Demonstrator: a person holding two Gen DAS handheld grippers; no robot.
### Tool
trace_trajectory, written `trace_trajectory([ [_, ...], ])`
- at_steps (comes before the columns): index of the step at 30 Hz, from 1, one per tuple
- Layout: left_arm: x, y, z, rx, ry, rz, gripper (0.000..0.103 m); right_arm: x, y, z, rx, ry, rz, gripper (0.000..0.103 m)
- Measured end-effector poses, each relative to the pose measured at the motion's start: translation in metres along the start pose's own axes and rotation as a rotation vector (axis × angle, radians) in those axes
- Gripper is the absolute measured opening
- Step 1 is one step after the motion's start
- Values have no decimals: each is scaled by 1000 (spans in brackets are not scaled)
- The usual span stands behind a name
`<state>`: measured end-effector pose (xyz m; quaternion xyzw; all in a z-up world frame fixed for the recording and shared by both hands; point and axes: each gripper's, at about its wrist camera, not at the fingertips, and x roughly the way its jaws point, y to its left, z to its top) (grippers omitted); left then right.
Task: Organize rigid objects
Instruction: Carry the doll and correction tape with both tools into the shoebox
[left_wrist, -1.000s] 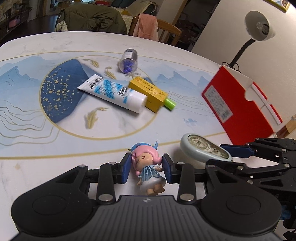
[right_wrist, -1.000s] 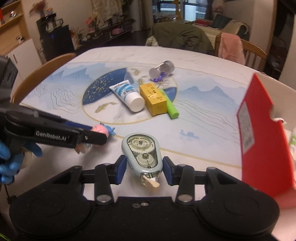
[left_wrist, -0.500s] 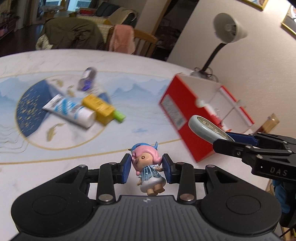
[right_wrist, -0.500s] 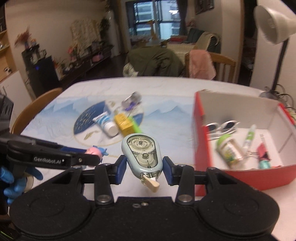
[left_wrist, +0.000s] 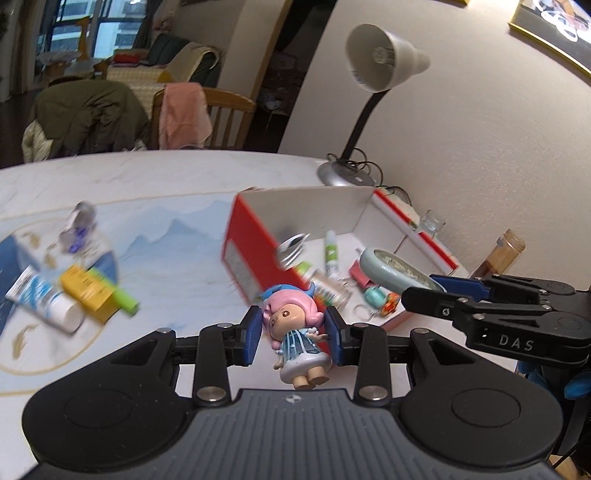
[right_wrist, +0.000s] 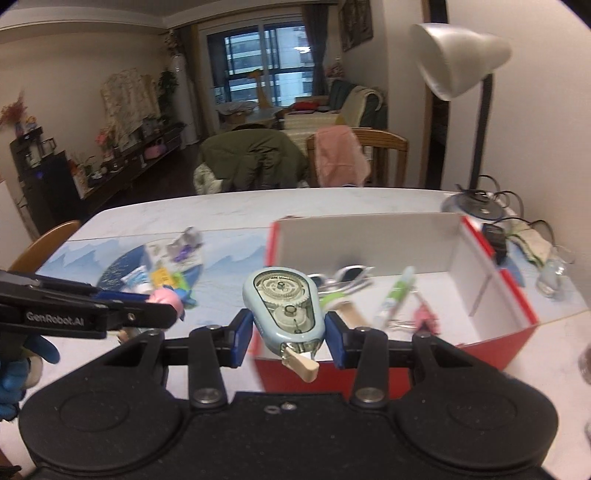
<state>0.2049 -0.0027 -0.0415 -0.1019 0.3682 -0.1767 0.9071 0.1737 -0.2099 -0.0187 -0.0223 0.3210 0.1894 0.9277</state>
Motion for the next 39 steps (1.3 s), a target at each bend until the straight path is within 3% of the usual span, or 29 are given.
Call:
trace_trajectory([
  [7, 40, -36, 26, 43, -2, 1, 36, 5, -45, 7, -2, -1, -45, 40],
  [16, 105, -62, 52, 90, 53, 34, 36, 31, -83, 12, -26, 37, -59, 40],
  [27, 175, -71, 72, 113, 155, 93, 36, 72, -100, 9, -92, 135, -32, 40],
  [39, 226, -72, 72, 114, 247, 144, 36, 98, -104, 2, -156, 184, 19, 40],
])
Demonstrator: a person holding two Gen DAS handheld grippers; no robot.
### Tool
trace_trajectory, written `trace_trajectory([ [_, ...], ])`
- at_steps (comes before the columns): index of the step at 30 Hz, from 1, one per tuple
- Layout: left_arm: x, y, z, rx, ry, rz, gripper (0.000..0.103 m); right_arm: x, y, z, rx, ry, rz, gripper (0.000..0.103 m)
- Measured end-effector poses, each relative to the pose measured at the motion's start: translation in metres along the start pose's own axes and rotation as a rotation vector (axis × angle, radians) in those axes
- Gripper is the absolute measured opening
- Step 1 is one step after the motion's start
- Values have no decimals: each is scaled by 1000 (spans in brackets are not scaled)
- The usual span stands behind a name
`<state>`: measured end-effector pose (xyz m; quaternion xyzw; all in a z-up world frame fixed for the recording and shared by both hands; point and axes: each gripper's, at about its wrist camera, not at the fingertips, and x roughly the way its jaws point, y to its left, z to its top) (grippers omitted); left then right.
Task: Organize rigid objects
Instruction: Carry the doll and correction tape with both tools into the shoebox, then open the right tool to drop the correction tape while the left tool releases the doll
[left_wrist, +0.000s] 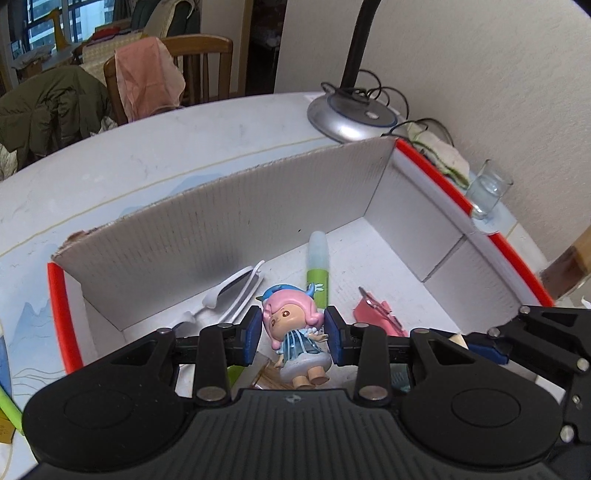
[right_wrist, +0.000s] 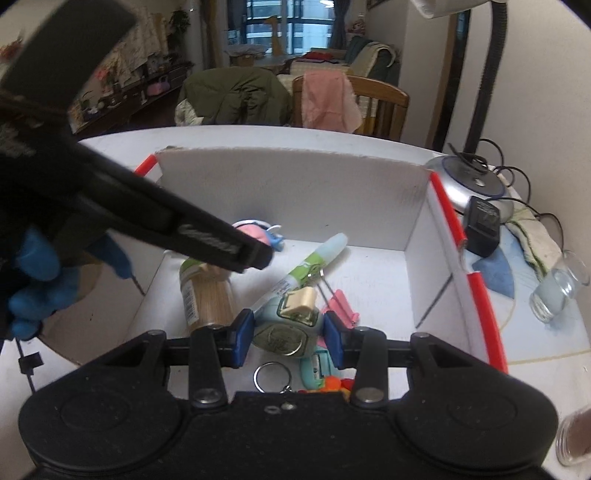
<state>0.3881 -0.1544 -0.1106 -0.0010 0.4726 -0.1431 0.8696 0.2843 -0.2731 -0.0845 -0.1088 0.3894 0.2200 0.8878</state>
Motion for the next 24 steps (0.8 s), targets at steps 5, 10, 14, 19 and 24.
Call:
trace_trajectory([
  [5, 13, 4, 2, -31, 62, -1, 36, 0, 4, -2, -16, 33, 18, 40],
  [10, 19, 3, 2, -33, 103, -3, 36, -1, 0, 0, 18, 71, 37, 41],
  [14, 24, 5, 2, -53, 142, -12, 37, -3, -2, 0, 36, 85, 39, 42],
  [19, 21, 7, 1, -61, 145, 0, 37, -5, -3, -1, 61, 88, 31, 44],
  [24, 9, 8, -2, -63, 121, 1, 39, -12, -4, -3, 74, 75, 22, 52],
])
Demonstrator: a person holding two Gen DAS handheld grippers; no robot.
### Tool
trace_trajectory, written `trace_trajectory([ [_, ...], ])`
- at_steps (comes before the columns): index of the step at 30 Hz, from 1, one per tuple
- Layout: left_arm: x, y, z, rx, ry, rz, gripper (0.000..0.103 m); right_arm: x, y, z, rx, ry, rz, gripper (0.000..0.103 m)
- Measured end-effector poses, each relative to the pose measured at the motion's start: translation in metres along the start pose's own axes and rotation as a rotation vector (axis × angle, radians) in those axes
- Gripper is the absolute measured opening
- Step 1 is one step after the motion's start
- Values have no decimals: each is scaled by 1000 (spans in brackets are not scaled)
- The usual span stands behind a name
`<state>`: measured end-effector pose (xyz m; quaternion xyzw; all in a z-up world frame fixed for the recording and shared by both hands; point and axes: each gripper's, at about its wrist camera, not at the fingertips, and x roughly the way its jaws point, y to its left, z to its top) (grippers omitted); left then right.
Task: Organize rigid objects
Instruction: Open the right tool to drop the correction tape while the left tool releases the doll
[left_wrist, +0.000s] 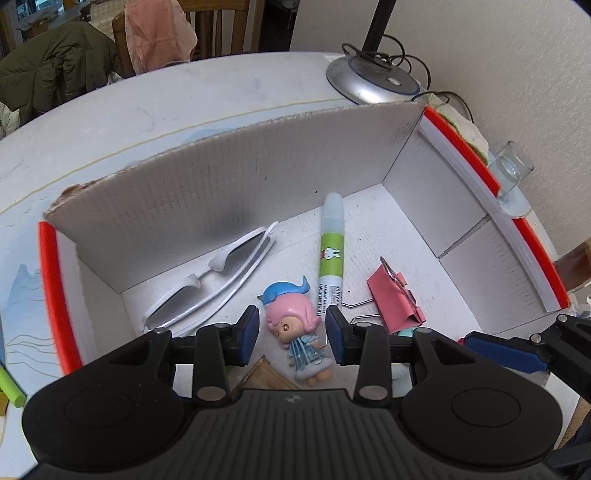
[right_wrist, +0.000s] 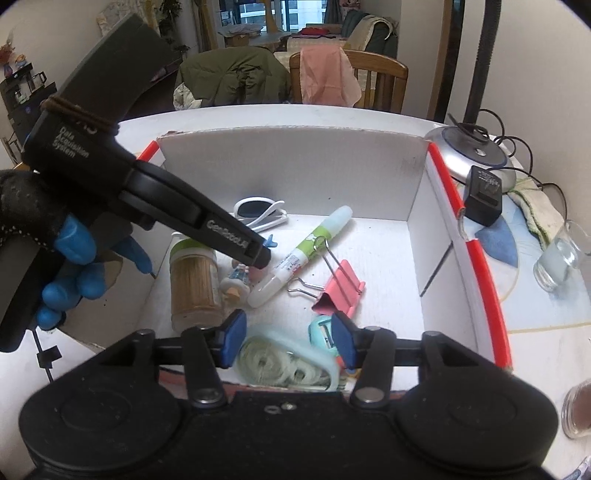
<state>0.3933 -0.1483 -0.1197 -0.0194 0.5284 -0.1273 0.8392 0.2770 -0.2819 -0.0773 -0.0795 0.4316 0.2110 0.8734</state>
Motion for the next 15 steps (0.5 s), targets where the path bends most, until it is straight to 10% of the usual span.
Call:
trace_trajectory([
  [15, -70, -1, -30, 25, -156, -39, 53, -34, 5, -1, 42, -81, -6, 62],
])
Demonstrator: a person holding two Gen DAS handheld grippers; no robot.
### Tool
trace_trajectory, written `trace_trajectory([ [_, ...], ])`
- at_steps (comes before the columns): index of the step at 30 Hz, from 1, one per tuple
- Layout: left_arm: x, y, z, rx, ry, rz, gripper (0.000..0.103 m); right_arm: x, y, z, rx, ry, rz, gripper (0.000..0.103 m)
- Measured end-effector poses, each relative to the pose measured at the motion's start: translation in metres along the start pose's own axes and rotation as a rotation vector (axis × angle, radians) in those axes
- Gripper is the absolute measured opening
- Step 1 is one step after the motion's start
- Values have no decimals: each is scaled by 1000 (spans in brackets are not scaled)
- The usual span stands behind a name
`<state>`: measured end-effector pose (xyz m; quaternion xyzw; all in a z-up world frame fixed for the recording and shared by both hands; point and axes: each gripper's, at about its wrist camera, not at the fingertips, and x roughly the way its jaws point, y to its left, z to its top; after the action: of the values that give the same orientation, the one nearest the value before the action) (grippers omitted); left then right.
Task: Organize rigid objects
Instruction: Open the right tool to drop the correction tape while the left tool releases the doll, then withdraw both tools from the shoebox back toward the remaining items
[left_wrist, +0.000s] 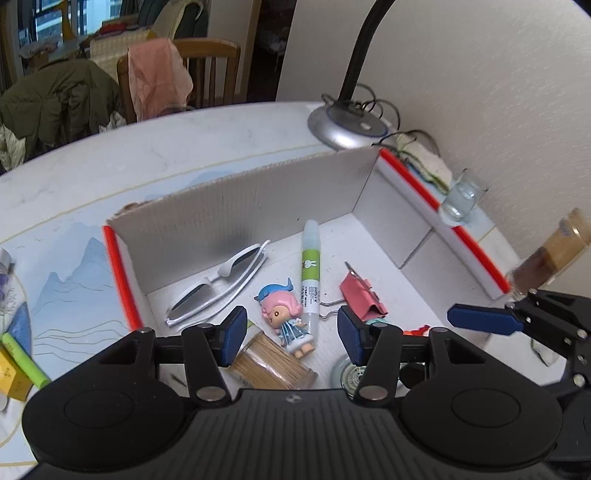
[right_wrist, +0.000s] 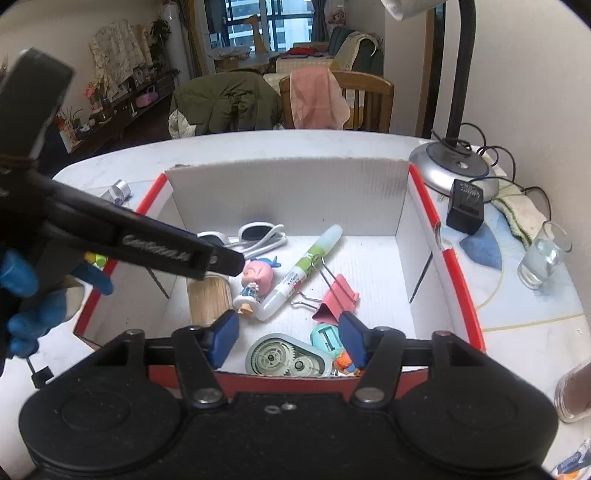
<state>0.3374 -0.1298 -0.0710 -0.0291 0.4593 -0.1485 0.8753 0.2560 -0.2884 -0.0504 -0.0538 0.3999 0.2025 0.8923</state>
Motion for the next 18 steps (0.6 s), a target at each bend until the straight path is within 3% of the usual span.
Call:
trace_trajectory([
  [13, -71, 6, -29, -9, -148, -29, 53, -37, 19, -1, 21, -91, 22, 72],
  [16, -87, 10, -37, -13, -176, -32, 64, -46, 25, -2, 31, -110, 31, 75],
  [18, -97, 14, -42, -22, -194, -32, 65, -51, 28, -2, 39, -123, 33, 76],
])
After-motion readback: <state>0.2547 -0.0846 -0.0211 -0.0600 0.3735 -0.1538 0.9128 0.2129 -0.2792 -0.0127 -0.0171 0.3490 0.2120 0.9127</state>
